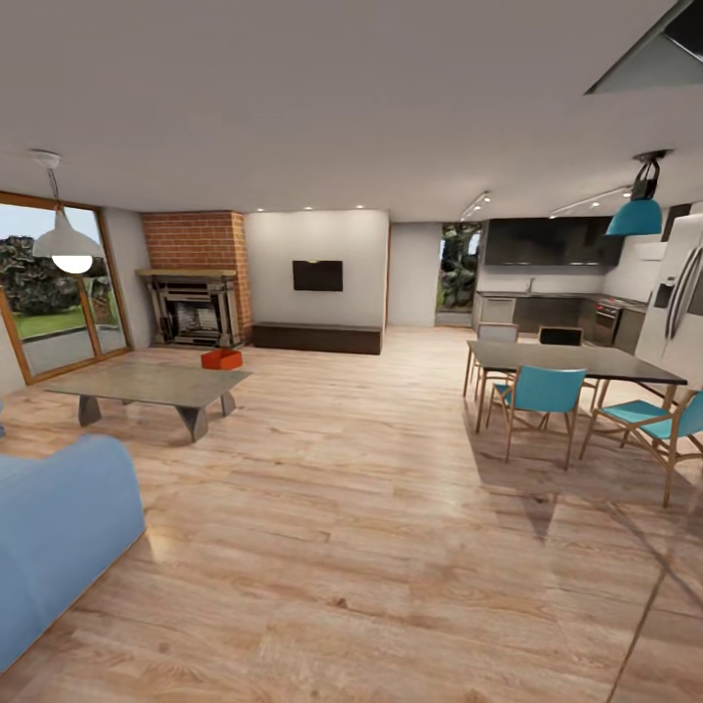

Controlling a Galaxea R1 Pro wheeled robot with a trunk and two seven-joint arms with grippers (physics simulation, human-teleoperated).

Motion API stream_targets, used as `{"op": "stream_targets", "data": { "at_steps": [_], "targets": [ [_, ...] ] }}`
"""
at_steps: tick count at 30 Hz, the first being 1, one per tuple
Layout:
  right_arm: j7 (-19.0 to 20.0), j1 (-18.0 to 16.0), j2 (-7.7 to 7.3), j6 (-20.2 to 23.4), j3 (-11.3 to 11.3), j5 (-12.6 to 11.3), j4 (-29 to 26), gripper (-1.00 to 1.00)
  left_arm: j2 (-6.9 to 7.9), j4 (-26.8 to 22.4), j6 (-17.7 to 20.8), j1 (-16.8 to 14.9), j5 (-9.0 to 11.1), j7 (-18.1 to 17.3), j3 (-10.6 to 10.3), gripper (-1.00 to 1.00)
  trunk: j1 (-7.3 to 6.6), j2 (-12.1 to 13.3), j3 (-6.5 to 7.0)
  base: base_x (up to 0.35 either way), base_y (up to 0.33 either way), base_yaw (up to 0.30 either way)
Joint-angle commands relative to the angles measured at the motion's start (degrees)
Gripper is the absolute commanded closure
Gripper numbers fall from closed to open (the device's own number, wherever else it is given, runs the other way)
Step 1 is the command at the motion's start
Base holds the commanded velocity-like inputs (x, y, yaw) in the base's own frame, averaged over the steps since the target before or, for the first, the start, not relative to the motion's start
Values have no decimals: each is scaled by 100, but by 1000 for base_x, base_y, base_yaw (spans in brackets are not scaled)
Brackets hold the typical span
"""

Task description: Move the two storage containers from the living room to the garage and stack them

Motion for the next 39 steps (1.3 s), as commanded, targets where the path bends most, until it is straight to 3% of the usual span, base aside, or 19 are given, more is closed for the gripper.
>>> {"op": "stream_targets", "data": {
  "at_steps": [1, 39],
  "targets": [
    [4, -4, 0, -26, 17, 35, 11, -100, 6, -3, 4, -2, 43, 11, -49, -100, 5, -3, -2, 323, 0, 0],
    [4, -4, -1, -52, -7, 6, 11, -100, -7, -1, -54, -3, 55, 73, -46, -100, 5, -3, -2, 323, 0, 0]
  ]
}}
